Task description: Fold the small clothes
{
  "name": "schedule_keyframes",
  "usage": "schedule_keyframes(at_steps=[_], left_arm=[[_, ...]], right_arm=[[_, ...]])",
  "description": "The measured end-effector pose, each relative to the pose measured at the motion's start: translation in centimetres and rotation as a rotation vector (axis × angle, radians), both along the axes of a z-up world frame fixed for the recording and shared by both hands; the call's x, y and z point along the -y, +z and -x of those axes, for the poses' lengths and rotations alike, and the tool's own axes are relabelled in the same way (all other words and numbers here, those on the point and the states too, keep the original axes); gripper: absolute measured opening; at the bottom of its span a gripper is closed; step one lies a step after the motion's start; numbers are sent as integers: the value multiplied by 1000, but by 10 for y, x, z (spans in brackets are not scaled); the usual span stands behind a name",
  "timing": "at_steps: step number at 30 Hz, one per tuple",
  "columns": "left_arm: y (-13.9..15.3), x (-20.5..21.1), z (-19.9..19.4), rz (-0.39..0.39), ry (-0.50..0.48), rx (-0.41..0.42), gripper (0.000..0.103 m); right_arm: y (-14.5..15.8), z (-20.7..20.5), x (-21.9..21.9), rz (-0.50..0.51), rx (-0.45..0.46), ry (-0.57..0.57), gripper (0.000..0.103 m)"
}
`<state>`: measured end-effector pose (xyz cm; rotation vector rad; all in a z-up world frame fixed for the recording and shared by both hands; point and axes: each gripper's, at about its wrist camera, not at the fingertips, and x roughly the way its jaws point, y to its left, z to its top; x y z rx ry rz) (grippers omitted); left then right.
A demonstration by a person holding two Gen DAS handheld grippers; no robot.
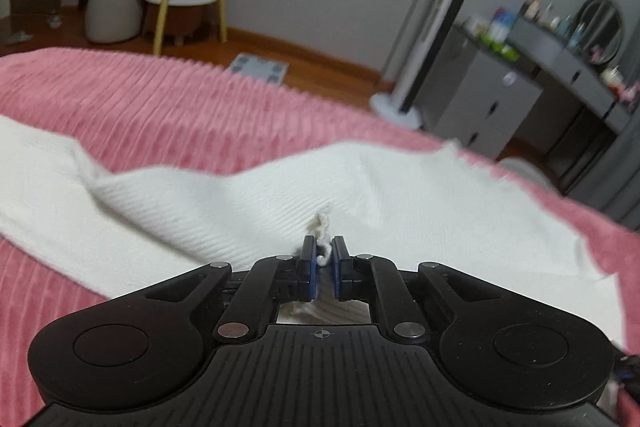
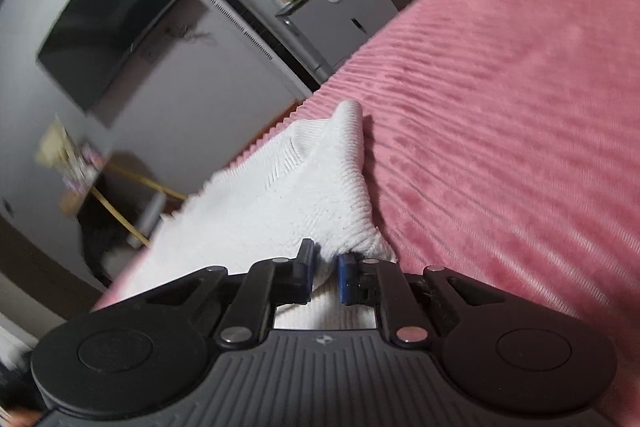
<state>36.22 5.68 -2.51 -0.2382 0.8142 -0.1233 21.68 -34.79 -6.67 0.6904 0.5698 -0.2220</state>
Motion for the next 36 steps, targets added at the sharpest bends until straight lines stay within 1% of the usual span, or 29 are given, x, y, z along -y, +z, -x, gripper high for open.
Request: schedule_keyframes(at_steps=[2,3,4,5,6,7,8,9,10,12,13,14,15,16,18,21,22,23,25,27,30,31,32,33,34,35,36], left_arm=[[-7,-1,1,-24,3,-4,10],[-8,-2,3,-36,0,2,14],[-8,-3,5,-47,5,7,17],[-6,-6,8,-42,11,12,19],[-5,-11,10,-26,20,17,30],[-2,-18,14,-9,38,19,51],[1,-27,19,23,54,32,63],[5,-36,25,47,82,47,90],[8,-48,33,50,132,66,101],[12,-77,46,60,216,110,100],[13,-94,50,69,254,117,100],[13,-112,54,71,314,124,100],[12,-130,57,72,376,128,100],[10,-149,59,79,429,120,100],[5,-186,59,105,535,105,99],[0,-233,55,131,670,114,98],[-3,-247,53,143,705,108,95],[-6,-260,50,167,738,102,91],[-14,-283,44,246,778,94,82],[-21,-302,41,319,826,98,80],[-23,-321,35,431,844,136,79],[-24,-326,32,468,843,152,69],[-24,-330,29,484,845,156,62],[-25,-335,25,488,857,141,43],[-27,-338,21,496,866,120,23],[-29,-341,19,506,876,97,14],[-30,-342,19,522,881,82,9]], right_arm=[[2,-4,-8,93,-30,17,8],[2,-5,-11,124,-43,26,8],[2,-5,-13,141,-48,31,8],[1,-4,-13,148,-49,35,8],[2,-4,-12,144,-46,34,8],[2,-2,-11,136,-40,32,8],[2,-1,-10,127,-34,30,9],[3,1,-9,120,-28,30,11],[4,4,-10,119,-21,33,13],[8,5,-14,140,-15,39,18],[9,6,-17,157,-12,42,20],[11,7,-20,172,-9,43,23],[12,7,-23,182,-5,47,28],[12,8,-26,195,1,52,31],[13,7,-32,225,5,62,39],[10,7,-38,245,-1,70,40],[10,7,-40,249,1,70,41],[9,6,-42,256,2,70,41],[8,5,-44,272,0,73,43],[7,5,-48,291,1,75,45],[5,4,-49,292,6,76,47],[4,4,-49,291,7,75,48],[3,5,-48,290,9,74,48],[3,5,-49,290,11,73,48],[2,5,-49,292,12,73,48],[2,4,-49,294,13,73,49],[2,4,-49,295,13,74,49]])
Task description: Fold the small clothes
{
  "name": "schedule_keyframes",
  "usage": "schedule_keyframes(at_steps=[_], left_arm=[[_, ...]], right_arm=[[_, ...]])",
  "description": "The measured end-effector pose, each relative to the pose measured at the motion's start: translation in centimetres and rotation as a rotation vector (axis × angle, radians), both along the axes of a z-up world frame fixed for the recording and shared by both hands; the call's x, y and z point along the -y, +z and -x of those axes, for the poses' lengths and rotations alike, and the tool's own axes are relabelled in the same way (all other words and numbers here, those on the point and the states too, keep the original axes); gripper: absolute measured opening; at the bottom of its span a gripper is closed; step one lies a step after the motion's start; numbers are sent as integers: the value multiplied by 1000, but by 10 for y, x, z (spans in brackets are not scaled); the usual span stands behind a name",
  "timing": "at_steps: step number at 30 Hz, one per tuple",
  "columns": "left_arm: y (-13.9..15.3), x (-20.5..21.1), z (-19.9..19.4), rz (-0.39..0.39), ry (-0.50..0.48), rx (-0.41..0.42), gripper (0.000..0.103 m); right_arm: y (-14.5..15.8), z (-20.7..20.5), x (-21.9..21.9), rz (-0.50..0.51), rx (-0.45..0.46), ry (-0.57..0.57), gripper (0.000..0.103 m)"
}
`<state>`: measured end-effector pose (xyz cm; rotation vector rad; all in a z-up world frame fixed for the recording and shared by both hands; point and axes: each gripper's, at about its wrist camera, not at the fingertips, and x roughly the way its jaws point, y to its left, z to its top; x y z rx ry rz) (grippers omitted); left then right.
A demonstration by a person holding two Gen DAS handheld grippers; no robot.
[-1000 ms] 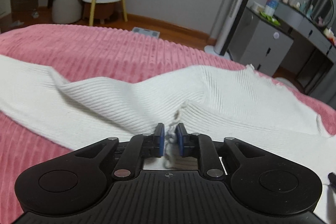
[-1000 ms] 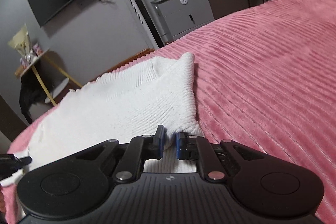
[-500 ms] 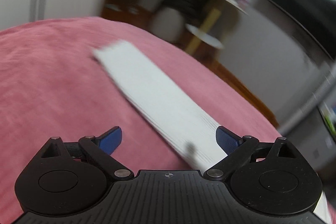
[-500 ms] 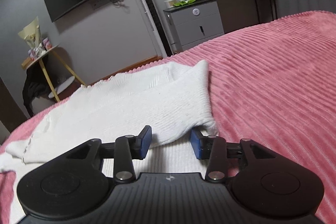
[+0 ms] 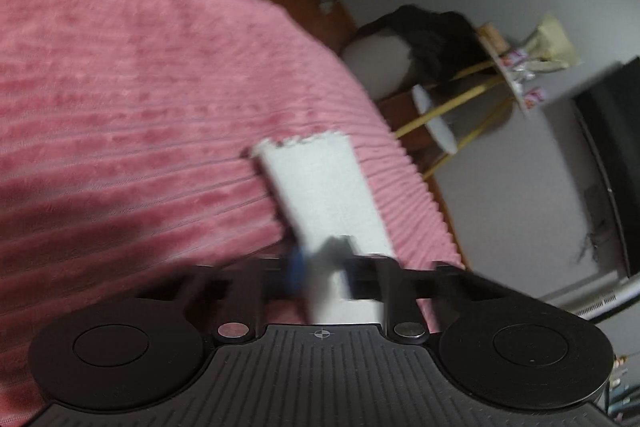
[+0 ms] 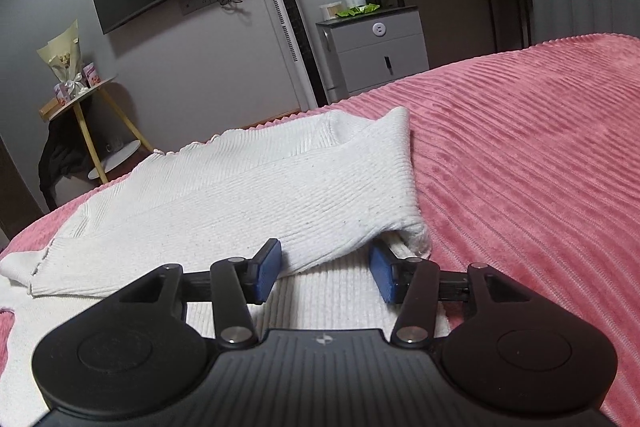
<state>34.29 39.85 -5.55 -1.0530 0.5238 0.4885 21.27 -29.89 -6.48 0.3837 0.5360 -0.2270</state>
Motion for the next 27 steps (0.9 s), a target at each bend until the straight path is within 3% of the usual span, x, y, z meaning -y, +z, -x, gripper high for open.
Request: schedule_keyframes(at_steps=[2,5,7,10,14,15,17,18,23,27], left_arm=[[6,0,1,-11,-4,14,9],[35,19,2,-141,-70,47,8],[65,49,1,-246,-176,91,8],[115,123,6,-430,-390,195,8],[137,247,21,-527,-718,287,9],[132,277,25,-536,-785,278,12],[114,327,34,-561,-886,238,34],[104,344,41,-561,-892,204,52],[70,363,91,-535,-705,38,60],[57,336,101,-549,-588,-120,67]], right_arm=[[-1,0,0,-1,1,3,50],[-1,1,2,-16,8,2,50],[-1,1,2,-16,8,1,50],[-1,1,2,-20,9,0,51],[-1,2,3,-31,16,-5,51],[-1,2,3,-34,19,-6,51],[0,4,5,-48,26,-6,51],[0,5,6,-57,29,-5,51],[5,8,11,-113,23,5,51],[19,2,4,-298,31,106,53]])
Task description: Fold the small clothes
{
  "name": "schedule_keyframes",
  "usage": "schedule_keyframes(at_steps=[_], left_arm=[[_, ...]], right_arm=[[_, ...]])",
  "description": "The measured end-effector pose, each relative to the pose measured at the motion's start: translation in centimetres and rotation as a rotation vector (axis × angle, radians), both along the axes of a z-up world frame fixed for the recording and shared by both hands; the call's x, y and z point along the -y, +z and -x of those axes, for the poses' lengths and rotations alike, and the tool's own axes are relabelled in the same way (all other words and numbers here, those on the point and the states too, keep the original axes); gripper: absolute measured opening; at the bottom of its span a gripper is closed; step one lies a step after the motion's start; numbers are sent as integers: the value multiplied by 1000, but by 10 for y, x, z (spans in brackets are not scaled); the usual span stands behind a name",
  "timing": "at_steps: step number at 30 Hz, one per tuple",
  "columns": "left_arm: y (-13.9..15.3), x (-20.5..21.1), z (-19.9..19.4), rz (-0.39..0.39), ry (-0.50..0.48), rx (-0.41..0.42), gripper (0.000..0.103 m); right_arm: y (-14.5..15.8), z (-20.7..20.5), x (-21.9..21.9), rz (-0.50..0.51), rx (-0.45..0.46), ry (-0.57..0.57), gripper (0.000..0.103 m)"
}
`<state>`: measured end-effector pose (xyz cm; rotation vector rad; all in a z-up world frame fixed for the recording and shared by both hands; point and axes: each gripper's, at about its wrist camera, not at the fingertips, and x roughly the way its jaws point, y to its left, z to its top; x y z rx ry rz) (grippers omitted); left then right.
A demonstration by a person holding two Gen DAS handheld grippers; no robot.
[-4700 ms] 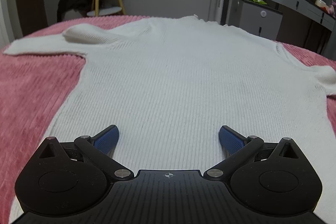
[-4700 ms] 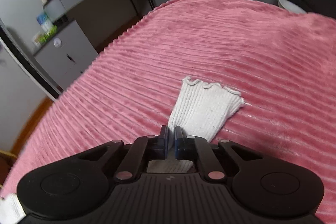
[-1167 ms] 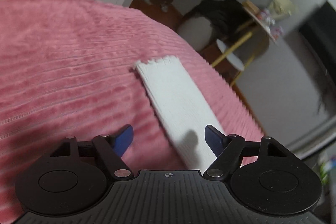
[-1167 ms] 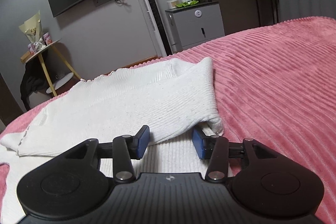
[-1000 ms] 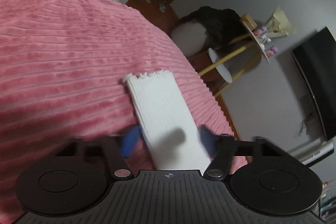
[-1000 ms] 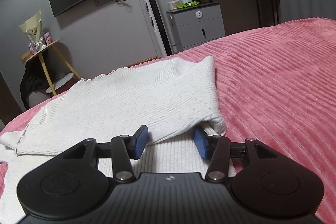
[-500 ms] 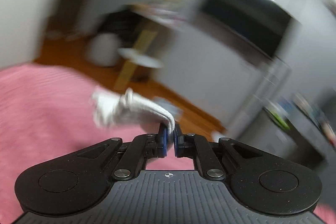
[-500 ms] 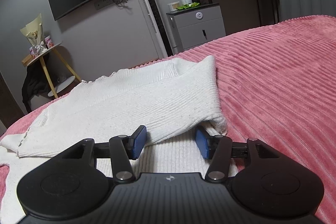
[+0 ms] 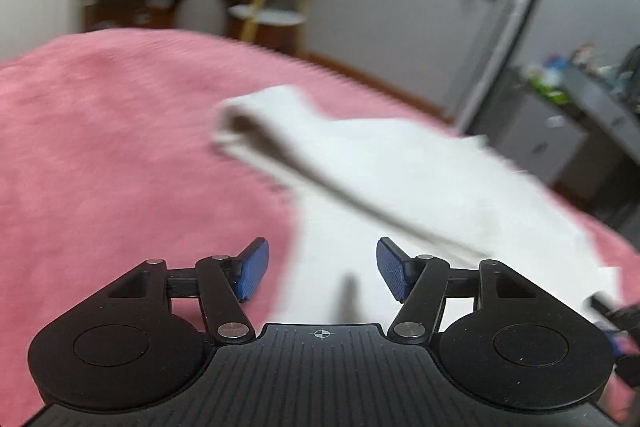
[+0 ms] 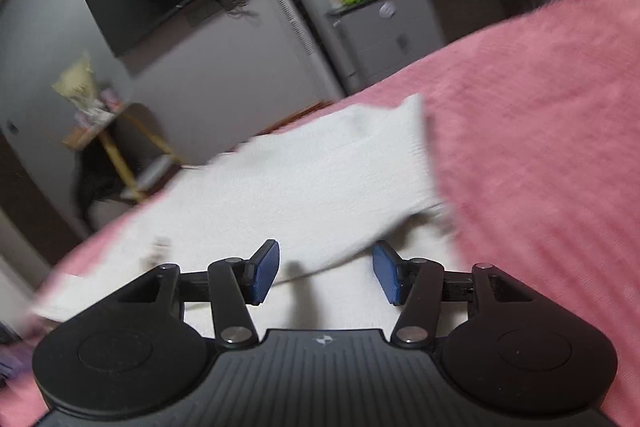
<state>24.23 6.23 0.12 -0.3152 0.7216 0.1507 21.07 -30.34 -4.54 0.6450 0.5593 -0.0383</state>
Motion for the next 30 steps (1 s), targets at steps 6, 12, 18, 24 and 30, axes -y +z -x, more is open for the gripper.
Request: schedule_keyframes(at_steps=[6,12,18,24,30], left_arm=[[-21,-30,1,-4,30,8,82],[-33,-45,-3,22,40,1,82],[-41,-41,-14,-1,39,-2,82],[-39,-46,-11,15,47,18,82],[-36,-40,-10,36,18,28,82]], right_arm=[[2,-58,-48,-261,-70,222,54],[-6,-113,-82,-221,-177,248,54],[-4,-139,-100,-176,-215,280,25],[45,-110,-107,186,-81,234,6],[67,-68,-46,431,-60,15,7]])
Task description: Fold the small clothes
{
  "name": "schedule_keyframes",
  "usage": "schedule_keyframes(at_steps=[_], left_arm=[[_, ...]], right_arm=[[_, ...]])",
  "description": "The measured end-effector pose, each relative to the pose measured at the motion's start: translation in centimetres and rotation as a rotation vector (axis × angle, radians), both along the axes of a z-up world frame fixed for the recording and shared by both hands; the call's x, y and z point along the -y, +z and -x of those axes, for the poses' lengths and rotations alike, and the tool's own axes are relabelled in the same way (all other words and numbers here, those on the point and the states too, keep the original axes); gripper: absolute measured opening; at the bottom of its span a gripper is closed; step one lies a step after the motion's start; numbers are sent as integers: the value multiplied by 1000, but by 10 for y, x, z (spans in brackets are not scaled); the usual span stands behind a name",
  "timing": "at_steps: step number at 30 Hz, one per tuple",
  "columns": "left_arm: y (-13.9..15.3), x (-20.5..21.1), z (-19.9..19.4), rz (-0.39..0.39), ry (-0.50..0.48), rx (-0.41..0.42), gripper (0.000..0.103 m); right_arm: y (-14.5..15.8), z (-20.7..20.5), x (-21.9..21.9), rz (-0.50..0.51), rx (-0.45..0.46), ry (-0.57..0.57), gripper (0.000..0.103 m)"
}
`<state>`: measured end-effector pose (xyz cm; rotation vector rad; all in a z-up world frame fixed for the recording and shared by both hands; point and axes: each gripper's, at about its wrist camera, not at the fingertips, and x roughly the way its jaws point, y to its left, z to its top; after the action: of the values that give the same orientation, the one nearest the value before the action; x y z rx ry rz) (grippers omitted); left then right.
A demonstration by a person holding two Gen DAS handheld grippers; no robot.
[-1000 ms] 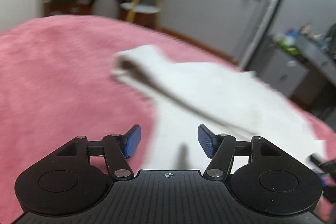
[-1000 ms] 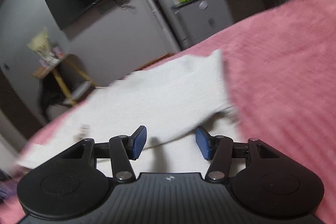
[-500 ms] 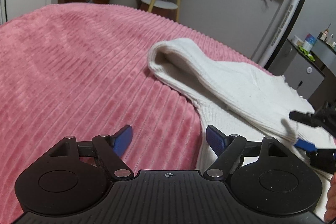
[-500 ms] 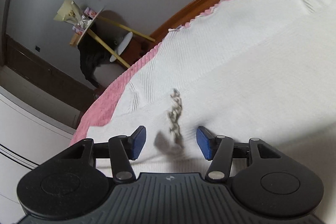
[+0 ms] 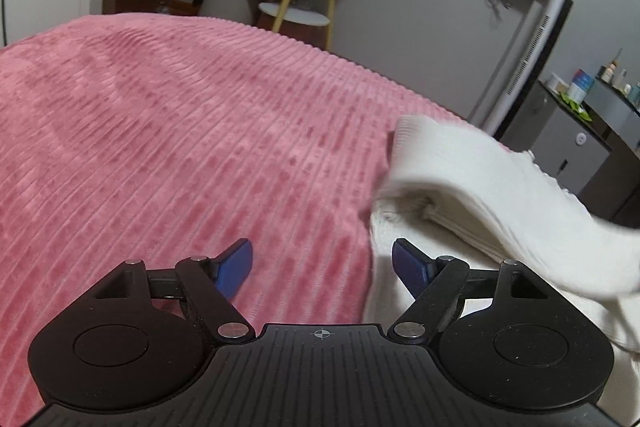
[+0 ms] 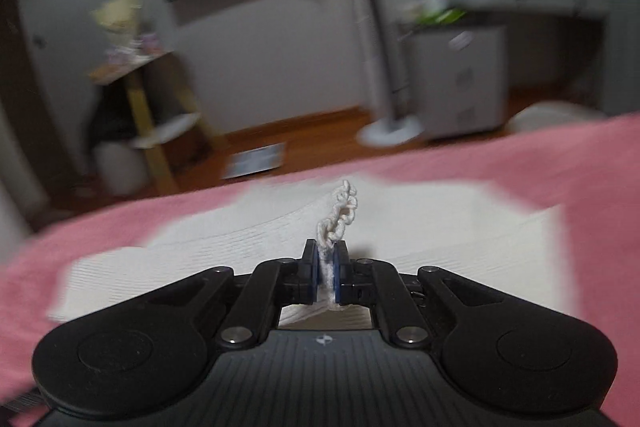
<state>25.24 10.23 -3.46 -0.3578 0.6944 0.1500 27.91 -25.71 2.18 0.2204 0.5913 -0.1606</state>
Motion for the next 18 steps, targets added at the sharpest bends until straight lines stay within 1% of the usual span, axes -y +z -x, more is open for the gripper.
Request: schedule_keyframes(at_steps=[1,2,3,4,5,6,7,8,9,10,11,13,16,18], left_arm=[[0,2,0,4,-8,1,82],[0,4,-1,9,-14,1,82],[0,4,-1,14,-17,2,82],[-1,5,-1,15,-19,3,82],[-1,6,-1,11,-19,4,82],[-1,7,-2,7,-19,4,82],[-1,8,-2,4,-20,4,82],[-2,8,-2,6,-21,5,82],[-2,8,-2,4,-22,5,82],[-2,9,-3,1,-22,5,82],[-2,9,-3,-1,-23,7,82],[-3,10,-4,-7,-24,9,82],[-4,10,-5,-11,-22,8,82],[-4,10,-5,-8,-21,8,82]], right_arm=[[-6,1,14,-43,-34,-9,8],[-14,-1,27,-119,-71,-12,13],[-22,-1,38,-189,-98,-22,15],[-29,-2,46,-235,-119,-24,18],[-36,-4,52,-283,-133,-22,28],[-41,-4,59,-345,-133,-18,33],[-45,-4,63,-411,-121,-9,33],[-50,-5,65,-454,-112,-4,33],[-52,-7,65,-463,-111,-9,29],[-52,-14,59,-446,-117,-16,23],[-52,-15,57,-417,-117,-16,9],[-44,-8,55,-345,-88,-7,6],[-28,4,50,-178,-29,-31,6],[-22,12,56,-138,-4,-43,6]])
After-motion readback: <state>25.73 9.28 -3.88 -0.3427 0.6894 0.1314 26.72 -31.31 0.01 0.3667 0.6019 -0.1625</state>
